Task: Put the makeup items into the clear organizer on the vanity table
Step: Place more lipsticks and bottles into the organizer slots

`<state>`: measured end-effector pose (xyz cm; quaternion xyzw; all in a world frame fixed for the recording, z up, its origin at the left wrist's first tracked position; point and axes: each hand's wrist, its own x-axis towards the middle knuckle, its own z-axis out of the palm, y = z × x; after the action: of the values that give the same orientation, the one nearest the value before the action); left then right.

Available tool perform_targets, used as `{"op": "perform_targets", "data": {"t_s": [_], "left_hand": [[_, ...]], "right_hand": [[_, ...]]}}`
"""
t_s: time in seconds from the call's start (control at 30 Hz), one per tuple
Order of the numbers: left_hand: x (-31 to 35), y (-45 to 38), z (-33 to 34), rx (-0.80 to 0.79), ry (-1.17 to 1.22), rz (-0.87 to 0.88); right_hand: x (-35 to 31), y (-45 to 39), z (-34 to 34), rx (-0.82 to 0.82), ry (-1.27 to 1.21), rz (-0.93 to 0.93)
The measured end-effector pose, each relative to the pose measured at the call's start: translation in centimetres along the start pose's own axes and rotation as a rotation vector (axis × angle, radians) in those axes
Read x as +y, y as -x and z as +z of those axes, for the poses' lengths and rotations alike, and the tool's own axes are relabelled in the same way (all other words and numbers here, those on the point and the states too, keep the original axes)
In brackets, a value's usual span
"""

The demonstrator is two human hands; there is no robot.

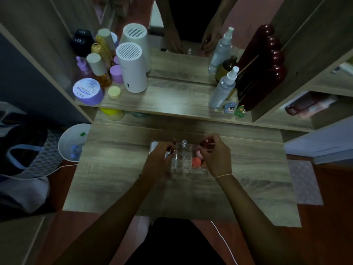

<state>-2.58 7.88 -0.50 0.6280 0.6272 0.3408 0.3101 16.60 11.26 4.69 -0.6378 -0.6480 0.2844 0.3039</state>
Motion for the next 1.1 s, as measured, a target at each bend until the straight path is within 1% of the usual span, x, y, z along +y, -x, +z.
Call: {"op": "perform_targets", "data": {"t_s": [0.2, 0.37, 0.57, 0.7, 1.1], "left_hand": [[0.4, 0.0, 0.0, 0.011, -0.01, 0.041], [0.4, 0.0, 0.0, -0.019, -0.034, -0.043], [0.3, 0.2, 0.0, -0.052, -0.034, -0.082], [0.2, 0.2, 0.0, -0.041, -0.031, -0.094], [0.3, 1.3, -0.9, 0.011, -0.049, -0.046]], "right_hand": [[0.2, -1.4, 1.6, -0.062, 0.034, 0.012], [0.4, -1.9, 2.6, -0.109, 0.065, -0.01], [0.7, -2.1, 3.2, -0.184, 0.129, -0.033], [0.5, -2.3, 3.4, -0.196, 0.159, -0.029], [0.8, -2.4, 3.1, -0.225, 0.117, -0.007]]}}
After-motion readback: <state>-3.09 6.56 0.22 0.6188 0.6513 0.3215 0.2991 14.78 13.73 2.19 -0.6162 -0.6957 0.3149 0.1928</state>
